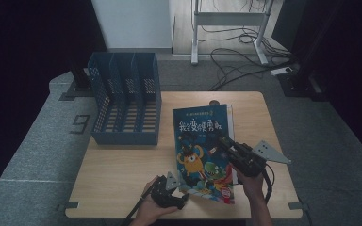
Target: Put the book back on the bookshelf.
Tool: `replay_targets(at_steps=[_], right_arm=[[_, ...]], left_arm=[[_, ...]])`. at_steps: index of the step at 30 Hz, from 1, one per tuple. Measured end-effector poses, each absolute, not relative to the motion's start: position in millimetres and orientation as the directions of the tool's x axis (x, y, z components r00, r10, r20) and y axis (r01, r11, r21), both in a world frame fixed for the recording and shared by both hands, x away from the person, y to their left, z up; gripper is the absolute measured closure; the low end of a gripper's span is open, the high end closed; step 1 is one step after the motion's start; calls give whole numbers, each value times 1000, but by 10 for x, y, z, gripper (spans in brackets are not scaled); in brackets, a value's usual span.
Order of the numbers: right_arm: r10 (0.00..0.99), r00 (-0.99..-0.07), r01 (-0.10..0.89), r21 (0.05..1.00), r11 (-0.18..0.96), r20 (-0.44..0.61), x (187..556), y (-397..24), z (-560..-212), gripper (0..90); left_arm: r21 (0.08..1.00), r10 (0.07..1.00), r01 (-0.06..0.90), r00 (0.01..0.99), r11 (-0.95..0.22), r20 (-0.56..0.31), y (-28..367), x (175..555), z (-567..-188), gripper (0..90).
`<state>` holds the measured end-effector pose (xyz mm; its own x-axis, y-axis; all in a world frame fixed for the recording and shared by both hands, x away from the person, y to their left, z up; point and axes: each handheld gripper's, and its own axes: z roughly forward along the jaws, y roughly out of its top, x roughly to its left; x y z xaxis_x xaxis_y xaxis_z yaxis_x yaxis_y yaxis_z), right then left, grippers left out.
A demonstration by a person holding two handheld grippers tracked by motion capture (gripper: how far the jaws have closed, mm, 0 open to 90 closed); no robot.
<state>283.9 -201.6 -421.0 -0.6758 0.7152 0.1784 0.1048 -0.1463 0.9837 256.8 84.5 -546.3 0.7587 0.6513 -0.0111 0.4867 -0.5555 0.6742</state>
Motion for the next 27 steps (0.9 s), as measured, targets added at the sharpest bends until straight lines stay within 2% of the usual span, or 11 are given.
replay_targets(at_steps=[10,27], right_arm=[[715,-675,105,983,-149,181,2846,-2024,-4217,759],[719,-673,88,984,-152,171,2828,-2010,-4214,758]], left_arm=[[678,653,504,756,-536,-46,868,2583,-5453,194],[673,670,515,741,-532,-38,872,2658,-5457,161]])
